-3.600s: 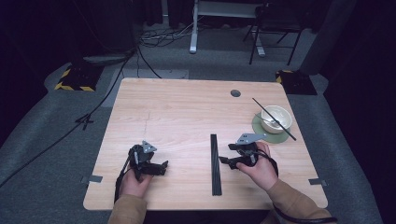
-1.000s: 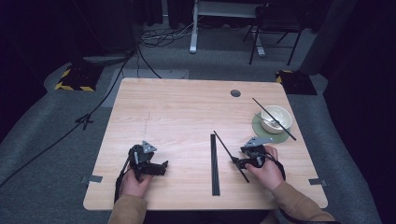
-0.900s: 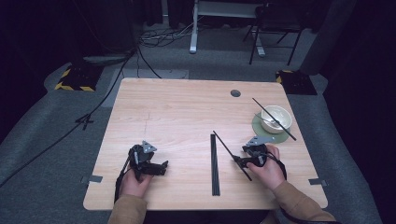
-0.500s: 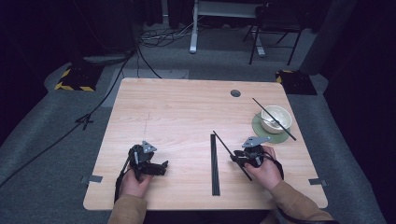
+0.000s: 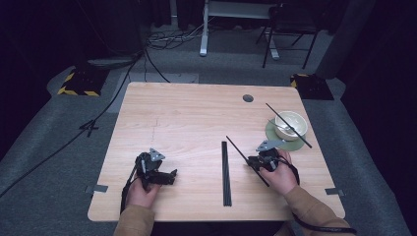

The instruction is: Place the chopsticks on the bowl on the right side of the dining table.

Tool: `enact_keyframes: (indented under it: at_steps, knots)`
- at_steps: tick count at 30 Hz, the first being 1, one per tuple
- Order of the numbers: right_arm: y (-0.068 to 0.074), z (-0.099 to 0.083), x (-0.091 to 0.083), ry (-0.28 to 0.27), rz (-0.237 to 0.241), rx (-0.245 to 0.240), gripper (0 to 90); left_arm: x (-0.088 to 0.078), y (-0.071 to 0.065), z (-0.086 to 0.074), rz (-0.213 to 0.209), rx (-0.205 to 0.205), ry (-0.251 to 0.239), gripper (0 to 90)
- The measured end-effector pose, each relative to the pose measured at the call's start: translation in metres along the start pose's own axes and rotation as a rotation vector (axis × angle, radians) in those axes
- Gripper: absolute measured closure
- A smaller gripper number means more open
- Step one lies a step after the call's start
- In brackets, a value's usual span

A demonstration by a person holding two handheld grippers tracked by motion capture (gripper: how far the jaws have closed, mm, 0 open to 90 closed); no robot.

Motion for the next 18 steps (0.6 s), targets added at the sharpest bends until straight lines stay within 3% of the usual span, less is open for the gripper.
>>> enact_keyframes:
  at_steps: [5,7,18]
  knots:
    - [0.001,0.000,0.004,0.006,0.007,0.002,79.3,0.000,0.000,0.000,-0.001,0.000,0.000,0.5]
    - [-0.003,0.001,0.004,0.011,0.007,-0.001,84.0,0.000,0.000,0.000,0.000,0.001,-0.001,0.5]
    - [-0.014,-0.003,0.000,0.014,-0.017,0.050,86.2,0.000,0.000,0.000,0.000,0.001,-0.001,0.5]
Point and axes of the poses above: each handheld gripper's, and its own axes: x roughly forward along the jaws, z roughly out of its top, y roughly to its left, the point moved 2 cm from there along x, roughly forward along the jaws, and after that the axes turned 6 degrees about -z, right-handed, at the moved point
